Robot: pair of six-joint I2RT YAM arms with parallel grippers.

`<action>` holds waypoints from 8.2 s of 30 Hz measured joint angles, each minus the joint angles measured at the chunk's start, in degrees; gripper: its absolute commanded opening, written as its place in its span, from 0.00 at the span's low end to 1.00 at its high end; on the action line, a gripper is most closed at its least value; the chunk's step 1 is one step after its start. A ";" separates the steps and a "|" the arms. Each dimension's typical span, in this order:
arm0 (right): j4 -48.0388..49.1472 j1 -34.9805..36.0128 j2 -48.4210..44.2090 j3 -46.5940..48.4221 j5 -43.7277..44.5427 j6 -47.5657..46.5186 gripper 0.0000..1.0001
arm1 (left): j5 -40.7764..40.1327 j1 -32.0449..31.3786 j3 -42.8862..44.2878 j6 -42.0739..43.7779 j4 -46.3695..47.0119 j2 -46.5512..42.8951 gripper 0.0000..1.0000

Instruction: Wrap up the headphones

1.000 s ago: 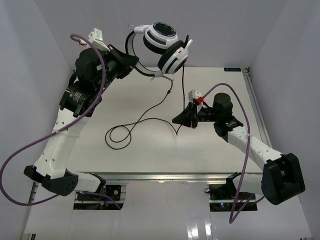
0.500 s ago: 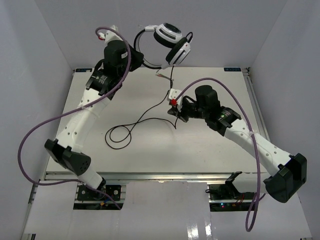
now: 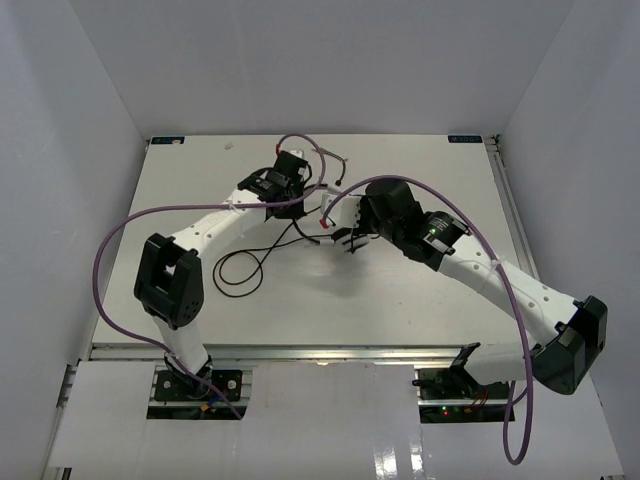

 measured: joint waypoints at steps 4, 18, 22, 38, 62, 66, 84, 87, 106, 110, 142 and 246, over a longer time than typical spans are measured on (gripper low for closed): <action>1.56 -1.33 2.00 0.33 1.76 -1.85 0.08 | 4.15 -2.88 -7.56 3.62 0.57 -1.26 0.00; 3.82 -8.07 -0.56 -5.05 -16.57 1.42 0.08 | 3.96 -3.29 -15.29 7.24 3.04 -16.86 0.00; 2.20 -8.12 -3.78 -4.96 -22.46 1.58 0.08 | -0.93 -0.84 -15.06 3.08 4.18 -17.97 0.00; -2.69 -6.85 -3.65 3.91 -28.67 -1.31 0.08 | 6.26 3.85 -0.84 -6.35 6.99 -5.05 0.00; -0.58 -3.10 -3.22 -1.51 -20.26 -3.67 0.10 | 6.95 3.72 9.20 -7.96 5.24 3.19 0.00; 3.99 -3.83 -3.20 -1.53 -12.47 -3.45 0.11 | 7.05 3.72 5.95 -5.25 5.75 3.06 0.00; 8.57 -8.70 -3.17 -7.88 -12.02 -8.16 0.10 | 18.54 3.72 1.01 10.68 5.09 -0.22 0.00; 7.22 -9.19 -2.96 -7.27 -15.98 -8.07 0.10 | 21.99 3.72 0.68 12.79 5.07 -0.50 0.00; 8.25 -15.18 2.12 -2.23 -26.61 -0.91 0.08 | 36.62 1.27 -4.16 11.37 9.71 -0.44 0.00; 9.38 -18.31 3.45 -2.23 -28.85 1.65 0.08 | 39.50 1.39 -4.16 10.97 11.06 -0.44 0.00; 14.35 -29.28 4.58 -2.69 -51.06 18.58 0.08 | 34.42 1.38 -0.97 9.06 7.73 -0.12 0.00; 23.26 -39.02 20.66 -1.61 -78.09 32.39 0.41 | 38.06 -1.01 15.43 8.64 -4.19 0.59 0.00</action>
